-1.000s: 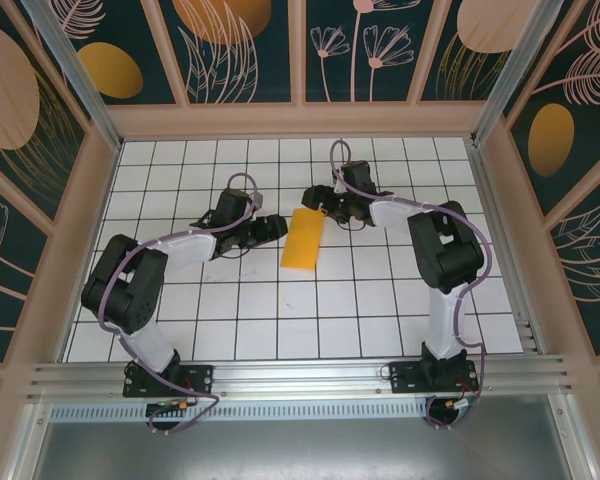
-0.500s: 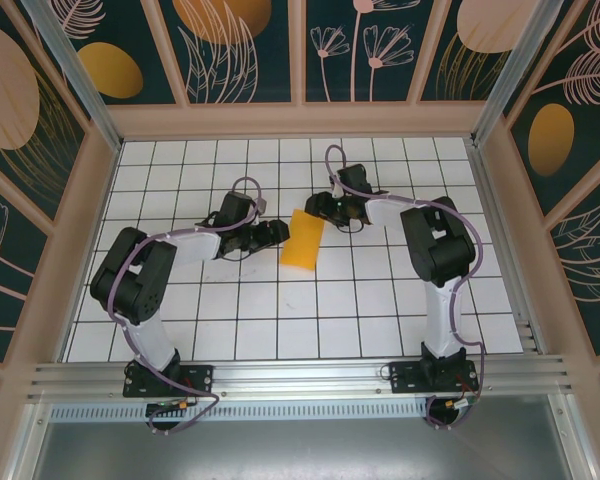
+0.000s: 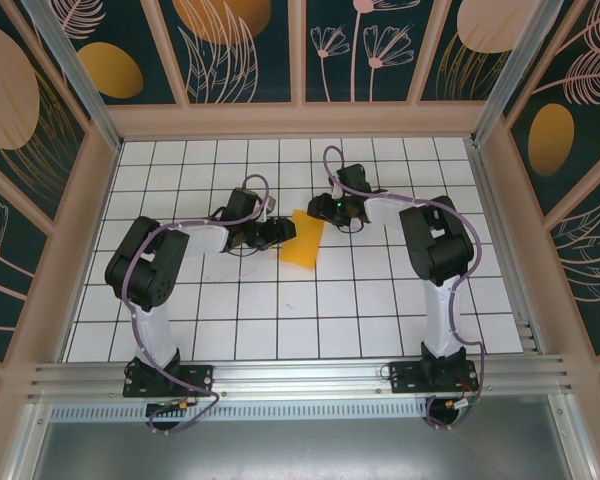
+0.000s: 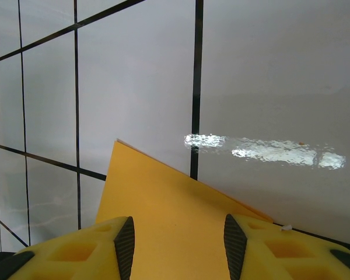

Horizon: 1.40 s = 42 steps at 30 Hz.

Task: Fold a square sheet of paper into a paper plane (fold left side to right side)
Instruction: Third fold the triangle at the center of the table.

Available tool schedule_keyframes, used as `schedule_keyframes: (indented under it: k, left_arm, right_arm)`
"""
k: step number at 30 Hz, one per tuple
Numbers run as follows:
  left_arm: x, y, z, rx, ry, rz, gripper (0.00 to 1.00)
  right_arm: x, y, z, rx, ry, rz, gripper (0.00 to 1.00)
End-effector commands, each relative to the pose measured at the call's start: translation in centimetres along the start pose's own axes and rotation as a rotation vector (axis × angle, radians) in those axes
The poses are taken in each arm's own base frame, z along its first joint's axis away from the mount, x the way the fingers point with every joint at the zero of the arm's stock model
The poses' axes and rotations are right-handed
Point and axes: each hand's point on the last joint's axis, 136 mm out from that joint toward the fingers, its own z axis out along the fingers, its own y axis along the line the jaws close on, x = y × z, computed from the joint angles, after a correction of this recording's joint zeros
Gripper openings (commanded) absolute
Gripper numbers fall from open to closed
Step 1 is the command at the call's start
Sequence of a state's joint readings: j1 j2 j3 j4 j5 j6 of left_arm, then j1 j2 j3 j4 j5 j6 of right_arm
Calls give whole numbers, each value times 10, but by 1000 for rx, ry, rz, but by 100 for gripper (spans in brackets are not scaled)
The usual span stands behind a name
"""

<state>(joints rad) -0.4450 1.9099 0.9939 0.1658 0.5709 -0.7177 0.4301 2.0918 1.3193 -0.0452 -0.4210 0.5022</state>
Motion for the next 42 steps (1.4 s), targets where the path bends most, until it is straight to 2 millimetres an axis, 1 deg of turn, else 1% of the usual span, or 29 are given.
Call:
schedule_keyframes:
  k: [1,10,15,16,18,20,21,22,23,24,26,28,29,32,34,37,42]
  left_arm:
    - [-3,-8,5,49,17,8,54]
    - [0,0,3,14,15,-2,26]
    - [3,2,3,8,21,-3,10]
    - [4,2,2,6,23,-4,8]
    - [6,3,2,5,23,-11,6]
    - [7,1,1,8,18,-13,4]
    - [6,-1,0,10,14,-15,4]
    - [15,7,0,-5,26,-33,3]
    - [17,7,0,-7,23,-40,3]
    - [18,8,-1,-10,21,-51,2]
    - [21,7,-1,-10,23,-74,0]
    - [24,4,-1,-8,27,-86,0]
    - [26,3,0,-11,30,-89,0]
    - [30,3,1,-22,32,-109,0]
    - [32,3,1,-25,30,-123,0]
    - [34,4,0,-31,27,-146,0]
    - [38,3,-3,-16,19,-187,0]
  right_arm:
    - [12,-10,11,24,48,-1,48]
    - [4,-6,7,17,20,-29,50]
    - [-6,-1,1,13,-8,-61,54]
    - [-10,2,-3,15,-26,-76,56]
    - [-20,8,-15,25,-72,-115,62]
    - [-29,15,-33,45,-131,-167,68]
    - [-31,17,-40,57,-155,-188,69]
    - [-32,20,-51,68,-184,-217,70]
    - [-31,23,-61,77,-207,-246,71]
    - [-27,26,-68,83,-222,-274,71]
    - [-11,36,-86,90,-262,-360,71]
    - [13,44,-99,109,-302,-460,71]
    - [28,49,-104,115,-317,-518,71]
    - [68,59,-117,145,-375,-661,71]
    - [93,62,-121,160,-397,-736,71]
    - [122,65,-120,199,-407,-823,71]
    - [157,73,-106,270,-390,-980,71]
